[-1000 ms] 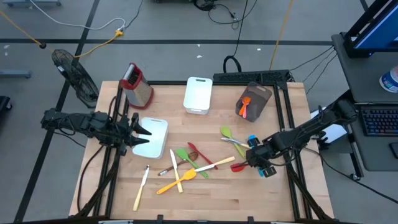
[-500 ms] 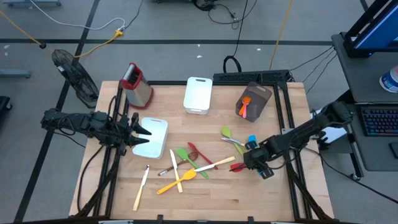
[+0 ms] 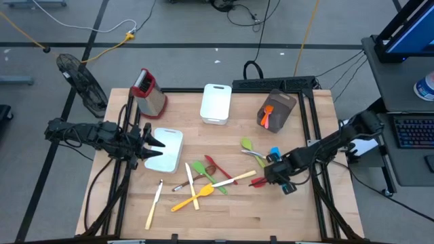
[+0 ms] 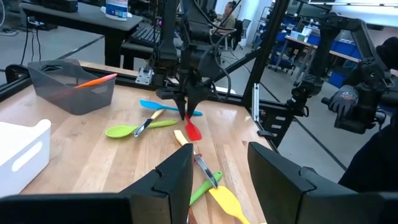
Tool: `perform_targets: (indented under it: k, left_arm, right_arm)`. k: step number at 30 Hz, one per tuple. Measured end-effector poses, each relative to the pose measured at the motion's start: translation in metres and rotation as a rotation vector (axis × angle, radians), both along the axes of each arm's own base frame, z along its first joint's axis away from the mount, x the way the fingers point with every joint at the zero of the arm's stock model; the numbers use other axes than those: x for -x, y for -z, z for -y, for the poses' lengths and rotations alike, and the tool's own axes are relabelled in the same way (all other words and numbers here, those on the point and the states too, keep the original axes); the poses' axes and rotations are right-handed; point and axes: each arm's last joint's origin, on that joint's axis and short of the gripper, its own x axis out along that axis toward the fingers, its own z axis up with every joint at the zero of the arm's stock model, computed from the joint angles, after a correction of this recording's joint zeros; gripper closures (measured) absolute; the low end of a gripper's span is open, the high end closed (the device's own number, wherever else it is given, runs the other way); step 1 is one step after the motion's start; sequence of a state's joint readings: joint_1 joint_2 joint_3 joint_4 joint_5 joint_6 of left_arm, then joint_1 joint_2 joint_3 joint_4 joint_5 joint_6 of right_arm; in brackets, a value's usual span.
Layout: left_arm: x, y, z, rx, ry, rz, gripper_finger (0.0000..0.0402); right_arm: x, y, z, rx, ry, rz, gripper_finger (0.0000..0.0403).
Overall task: Pick & Place Kitchen Items
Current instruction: Put the red spatula into the black bin
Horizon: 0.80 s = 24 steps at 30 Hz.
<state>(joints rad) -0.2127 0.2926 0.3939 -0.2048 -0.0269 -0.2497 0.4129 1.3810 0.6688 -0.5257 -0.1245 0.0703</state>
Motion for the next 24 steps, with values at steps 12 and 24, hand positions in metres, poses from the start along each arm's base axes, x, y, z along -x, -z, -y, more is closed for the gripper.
perform_targets:
  k: [12,24]
  left_arm:
    - [0.0,0.0,0.0,-0.004,0.0,0.0,0.0245]
    - [0.0,-0.002,0.0,-0.003,0.0,0.027,0.0245]
  right_arm:
    - [0.001,-0.012,-0.001,-0.105,0.053,0.034,0.0365]
    - [0.009,-0.047,0.003,-0.256,0.254,0.15,0.038]
